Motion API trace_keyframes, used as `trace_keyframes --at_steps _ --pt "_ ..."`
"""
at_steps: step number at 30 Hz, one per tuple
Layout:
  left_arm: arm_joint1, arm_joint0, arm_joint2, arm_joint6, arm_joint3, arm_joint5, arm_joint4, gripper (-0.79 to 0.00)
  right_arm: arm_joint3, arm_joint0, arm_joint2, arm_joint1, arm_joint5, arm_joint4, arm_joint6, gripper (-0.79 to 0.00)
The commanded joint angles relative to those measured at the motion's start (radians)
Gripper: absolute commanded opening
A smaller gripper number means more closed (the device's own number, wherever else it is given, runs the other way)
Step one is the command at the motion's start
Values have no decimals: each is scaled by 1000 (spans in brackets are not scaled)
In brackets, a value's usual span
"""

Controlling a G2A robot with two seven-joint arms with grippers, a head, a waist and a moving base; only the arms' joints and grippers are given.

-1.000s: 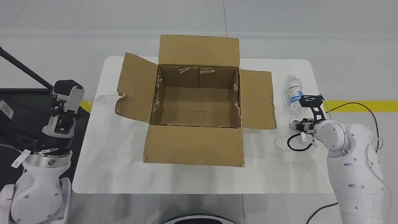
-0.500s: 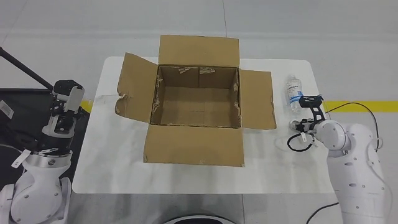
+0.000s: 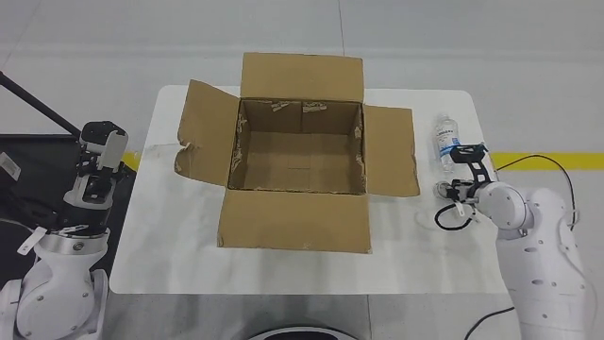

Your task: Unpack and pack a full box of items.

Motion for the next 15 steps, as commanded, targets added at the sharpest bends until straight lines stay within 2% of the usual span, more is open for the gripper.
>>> trace_keyframes --at_steps 1,9,15 --pt "0 0 0 0 0 0 0 0 -36 -17 23 3 -3 23 -12 -785" --pt "0 0 0 0 0 0 0 0 -342 -147 140 13 34 122 -102 -785" --pt "0 0 0 0 0 0 0 0 -584 -209 117 10 70 146 -164 -785"
